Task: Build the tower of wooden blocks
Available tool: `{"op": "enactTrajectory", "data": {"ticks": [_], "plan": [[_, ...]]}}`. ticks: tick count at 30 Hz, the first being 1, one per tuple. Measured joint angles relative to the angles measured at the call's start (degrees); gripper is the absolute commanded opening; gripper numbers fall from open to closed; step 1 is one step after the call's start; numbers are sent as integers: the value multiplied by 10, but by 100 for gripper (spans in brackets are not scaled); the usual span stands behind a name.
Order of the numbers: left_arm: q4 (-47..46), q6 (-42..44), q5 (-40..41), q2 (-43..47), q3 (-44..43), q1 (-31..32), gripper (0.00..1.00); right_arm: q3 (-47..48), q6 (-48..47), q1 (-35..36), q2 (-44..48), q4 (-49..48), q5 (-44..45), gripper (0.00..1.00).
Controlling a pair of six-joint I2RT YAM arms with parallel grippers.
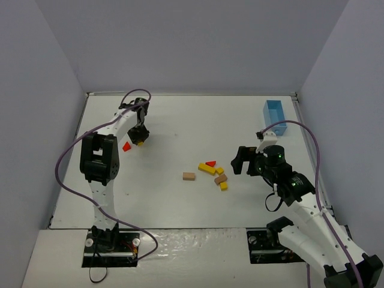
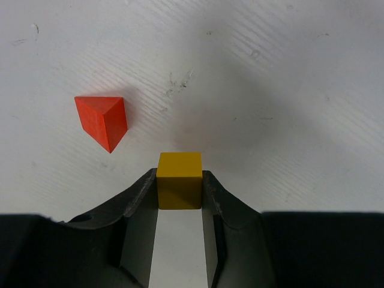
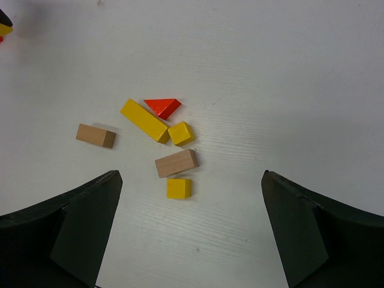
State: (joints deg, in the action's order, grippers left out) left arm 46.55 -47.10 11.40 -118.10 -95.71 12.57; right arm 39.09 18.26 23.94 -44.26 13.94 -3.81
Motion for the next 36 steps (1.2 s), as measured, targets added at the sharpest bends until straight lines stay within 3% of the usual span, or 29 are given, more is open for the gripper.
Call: {"op": "enactTrajectory", "data": {"ticks": [12,36], "plan": [[0,3,-11,-32,-2,-5,19,0,2,10,-4,0,4,100],[0,14,-11,-32,-2,-8,21,0,7,29,-4,0,16,100]]}}
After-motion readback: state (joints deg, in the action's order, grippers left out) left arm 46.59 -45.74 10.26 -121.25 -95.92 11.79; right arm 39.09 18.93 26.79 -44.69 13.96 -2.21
